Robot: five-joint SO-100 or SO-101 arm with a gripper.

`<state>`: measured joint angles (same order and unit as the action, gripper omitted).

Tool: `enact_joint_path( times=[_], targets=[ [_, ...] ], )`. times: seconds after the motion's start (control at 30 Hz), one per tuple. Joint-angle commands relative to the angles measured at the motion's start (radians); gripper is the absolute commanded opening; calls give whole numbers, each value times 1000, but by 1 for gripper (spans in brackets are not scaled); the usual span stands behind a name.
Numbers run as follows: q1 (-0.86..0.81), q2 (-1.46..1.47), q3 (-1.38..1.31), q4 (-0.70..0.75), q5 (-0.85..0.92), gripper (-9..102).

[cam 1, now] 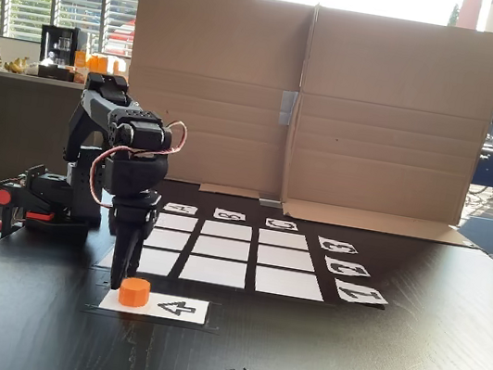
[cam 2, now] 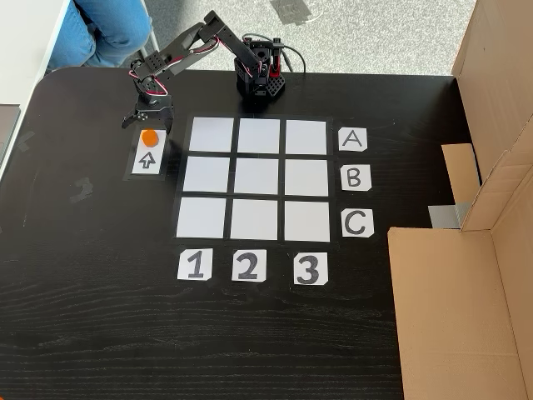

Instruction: Pick up the round, orange token and place it in the grid on square A2.

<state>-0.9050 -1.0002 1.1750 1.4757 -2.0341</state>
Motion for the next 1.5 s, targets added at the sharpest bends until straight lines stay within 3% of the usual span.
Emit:
enact_joint_path(
  times=[0.0, 0.63, 0.73, 0.83, 1.0, 1.47],
  targets=[
    [5, 3, -55, 2, -8, 52],
    [15, 123, -173, 55, 0, 50],
    [15, 130, -181, 54, 8, 38],
    [15, 135, -181, 44, 28, 15],
    [11, 135, -183, 40, 63, -1],
    [-72, -29, -123, -21, 275, -1]
  ],
)
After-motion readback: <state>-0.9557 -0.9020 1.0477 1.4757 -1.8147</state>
